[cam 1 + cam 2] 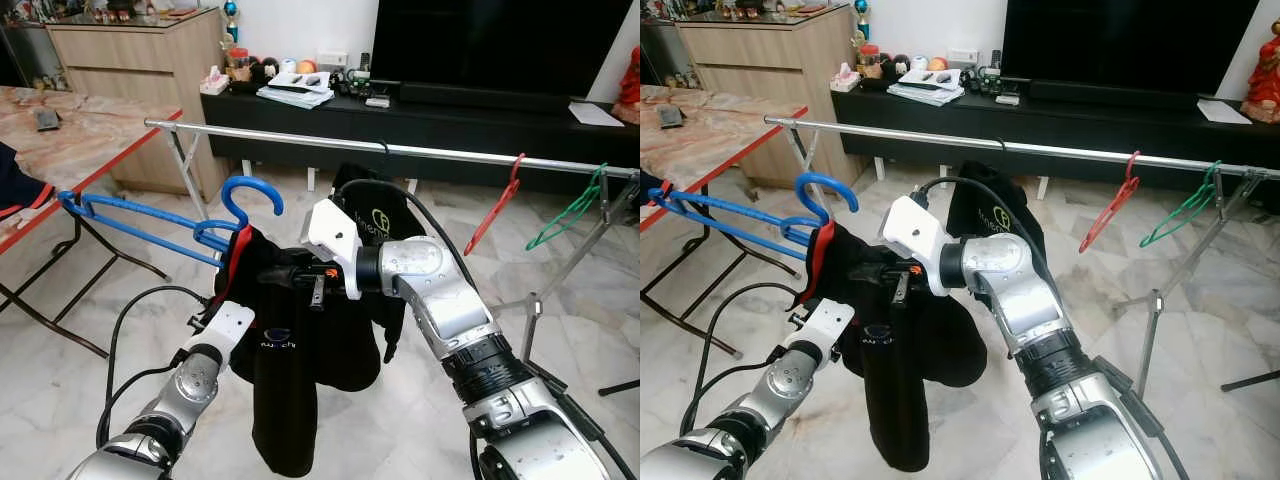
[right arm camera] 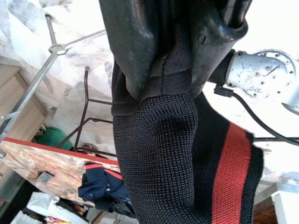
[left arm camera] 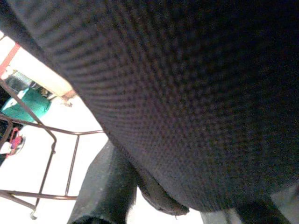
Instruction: Hang hanger
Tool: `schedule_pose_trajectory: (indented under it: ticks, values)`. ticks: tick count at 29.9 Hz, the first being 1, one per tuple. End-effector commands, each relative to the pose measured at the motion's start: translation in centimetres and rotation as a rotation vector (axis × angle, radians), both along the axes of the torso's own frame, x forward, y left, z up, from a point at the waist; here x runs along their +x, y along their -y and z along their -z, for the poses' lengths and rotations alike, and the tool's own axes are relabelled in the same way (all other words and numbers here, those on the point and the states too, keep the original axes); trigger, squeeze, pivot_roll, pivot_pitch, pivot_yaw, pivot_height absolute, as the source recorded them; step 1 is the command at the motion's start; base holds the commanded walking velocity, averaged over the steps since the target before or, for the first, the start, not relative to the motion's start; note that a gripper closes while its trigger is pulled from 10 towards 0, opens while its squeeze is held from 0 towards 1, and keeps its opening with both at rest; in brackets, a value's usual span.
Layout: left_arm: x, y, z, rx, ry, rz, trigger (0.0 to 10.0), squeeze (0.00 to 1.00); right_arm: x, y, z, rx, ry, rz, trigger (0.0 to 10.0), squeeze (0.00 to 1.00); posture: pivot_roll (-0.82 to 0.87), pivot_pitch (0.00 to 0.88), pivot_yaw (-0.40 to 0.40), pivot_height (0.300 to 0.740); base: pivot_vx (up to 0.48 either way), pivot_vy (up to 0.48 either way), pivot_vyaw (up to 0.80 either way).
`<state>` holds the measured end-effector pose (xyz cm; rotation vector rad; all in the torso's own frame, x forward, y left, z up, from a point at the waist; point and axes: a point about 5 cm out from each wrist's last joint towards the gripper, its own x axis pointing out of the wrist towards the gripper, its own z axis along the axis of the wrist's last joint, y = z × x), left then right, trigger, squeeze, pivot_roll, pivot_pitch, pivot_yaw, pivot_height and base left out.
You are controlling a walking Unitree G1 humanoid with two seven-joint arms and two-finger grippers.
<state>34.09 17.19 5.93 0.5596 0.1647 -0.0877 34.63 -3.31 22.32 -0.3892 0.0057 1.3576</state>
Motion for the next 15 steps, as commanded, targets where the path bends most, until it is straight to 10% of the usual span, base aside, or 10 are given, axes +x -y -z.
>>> schedule_pose_trajectory:
  ticks: [1,15]
  values:
    - [-0.40,-0.15,0.58,-0.029,-0.025,-0.010,0.0,0.00,-0.03,0.02,-0.41,0.019,0.009,0.001,10.0,0.00,-0.06,0.000,0.000,0.740,0.000,0.000,0.00]
    - [-0.82,-0.66,1.27,-0.104,-0.076,-0.033,0.0,0.00,0.00,0.80,0.25,0.013,-0.008,0.028,10.0,0.00,-0.06,0.000,0.004,0.740,0.000,0.000,0.00]
